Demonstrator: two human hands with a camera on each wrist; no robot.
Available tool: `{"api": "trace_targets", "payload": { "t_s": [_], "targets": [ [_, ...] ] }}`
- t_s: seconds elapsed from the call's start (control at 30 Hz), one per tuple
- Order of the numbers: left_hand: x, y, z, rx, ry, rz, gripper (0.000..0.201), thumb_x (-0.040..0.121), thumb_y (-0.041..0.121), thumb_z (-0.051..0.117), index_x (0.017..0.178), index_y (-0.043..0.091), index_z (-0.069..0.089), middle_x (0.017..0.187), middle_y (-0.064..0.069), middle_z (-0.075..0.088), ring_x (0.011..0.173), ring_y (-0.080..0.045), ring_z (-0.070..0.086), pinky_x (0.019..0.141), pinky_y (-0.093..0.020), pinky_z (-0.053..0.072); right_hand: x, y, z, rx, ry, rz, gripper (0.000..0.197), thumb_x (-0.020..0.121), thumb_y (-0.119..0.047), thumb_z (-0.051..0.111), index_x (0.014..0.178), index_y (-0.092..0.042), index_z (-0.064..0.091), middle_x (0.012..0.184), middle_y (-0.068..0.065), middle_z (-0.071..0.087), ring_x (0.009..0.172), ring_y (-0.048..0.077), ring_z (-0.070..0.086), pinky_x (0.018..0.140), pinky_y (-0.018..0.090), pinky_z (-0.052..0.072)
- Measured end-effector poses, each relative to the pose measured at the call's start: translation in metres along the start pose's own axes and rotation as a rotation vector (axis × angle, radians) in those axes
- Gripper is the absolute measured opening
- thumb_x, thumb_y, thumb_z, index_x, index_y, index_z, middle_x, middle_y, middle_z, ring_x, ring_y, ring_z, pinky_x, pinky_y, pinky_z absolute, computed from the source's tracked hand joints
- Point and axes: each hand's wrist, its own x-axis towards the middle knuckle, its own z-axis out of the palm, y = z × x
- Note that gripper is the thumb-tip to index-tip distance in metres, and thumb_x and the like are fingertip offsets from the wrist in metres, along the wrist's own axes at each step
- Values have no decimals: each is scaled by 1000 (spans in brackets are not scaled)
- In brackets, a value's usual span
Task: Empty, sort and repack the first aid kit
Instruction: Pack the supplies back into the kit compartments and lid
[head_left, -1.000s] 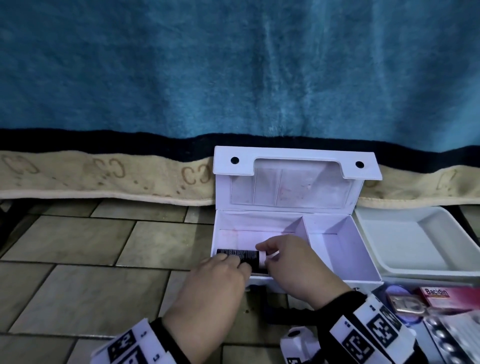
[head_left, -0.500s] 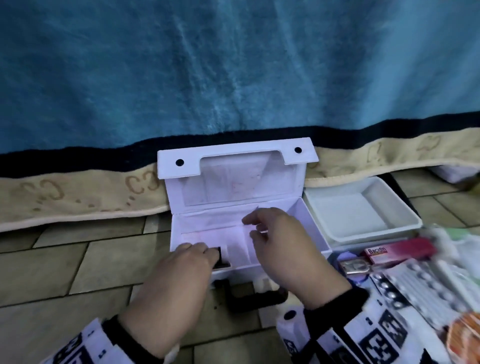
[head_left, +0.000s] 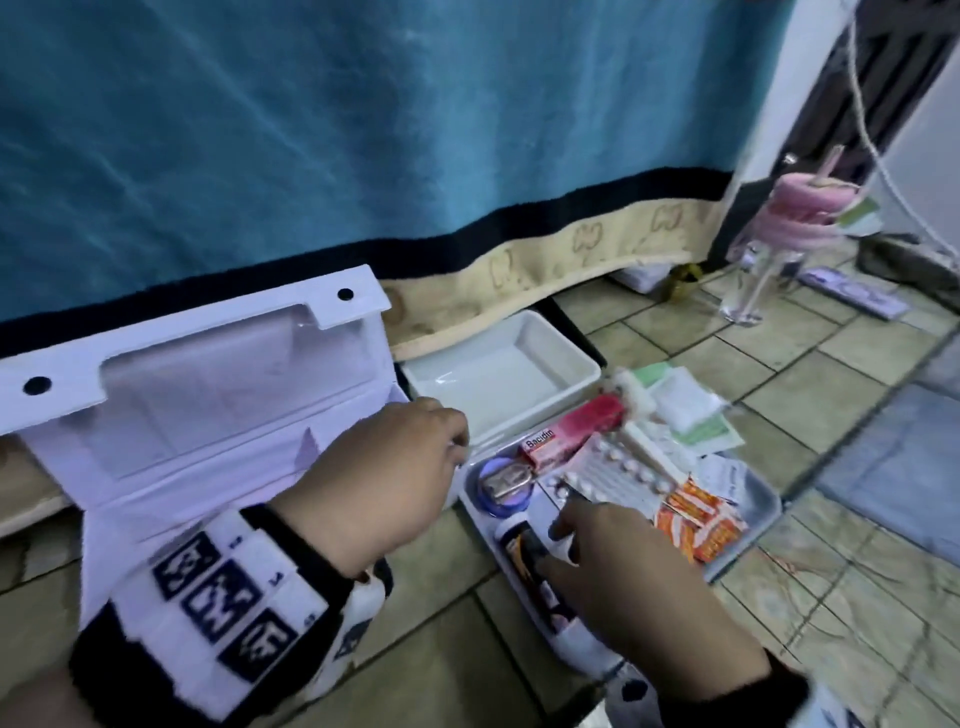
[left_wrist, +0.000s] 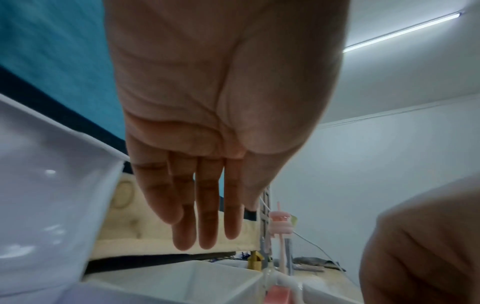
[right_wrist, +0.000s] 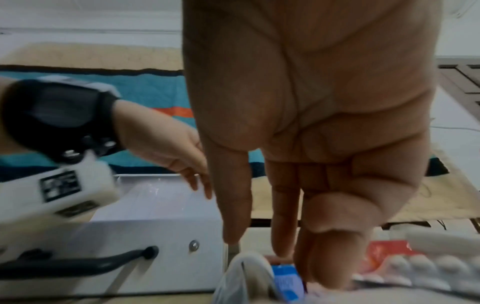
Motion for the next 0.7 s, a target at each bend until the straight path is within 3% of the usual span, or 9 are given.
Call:
{"api": "trace_targets", "payload": {
  "t_s": [0.1,0.2,0.3,0.43,0.5,0.6,0.7],
  "targets": [
    [29,16,4,-2,-50,67,24,97,27,41,109,20,61,114,-1,57,105,-20,54,88,-31,44,-3,-4,10,-7,15,-2,32,91,-43,45,109,-20,57,112,6,61,104,26,59,79,31,46],
    [59,28,14,1,-92,106,23,95,28,46,108,18,61,114,-3,60,104,-21,55,91,-35,45,-1,-4,21,-18,14,-5,28,92,-38,45,109,-17,53,113,6,56,103,25,57,72,30,39],
    [84,36,28,27,-130,102,24,91,31,51,110,19,59,114,-2,60,103,-21,56,90,-35,47,0,-6,31,-44,10,0,26,94,-31,45,113,-14,51,115,8,50,104,25,55,68,30,32],
    [97,44,46,62,-158,78,27,89,28,52,112,16,57,111,-4,61,100,-22,58,86,-35,50,0,-4,34,-52,20,-16,26,94,-22,45,118,-12,49,117,10,48,105,28,53,72,32,34],
    [99,48,52,116,-165,59,27,88,30,54,110,16,58,109,-4,62,97,-23,60,80,-34,51,1,-3,34,-64,31,-43,28,95,-23,43,120,-11,48,118,10,49,105,28,53,71,31,32],
    [100,54,56,205,-170,44,21,87,26,56,103,14,60,99,-3,61,82,-22,57,65,-28,42,2,-3,35,-43,46,-48,30,97,-27,40,121,-10,48,117,10,49,104,28,53,70,30,30],
    [101,55,58,204,-149,30,16,86,22,57,99,13,61,97,-4,62,77,-22,54,62,-27,39,3,-2,37,-52,51,-58,29,97,-23,41,122,-10,47,119,10,49,105,28,52,71,29,30]
  ]
}}
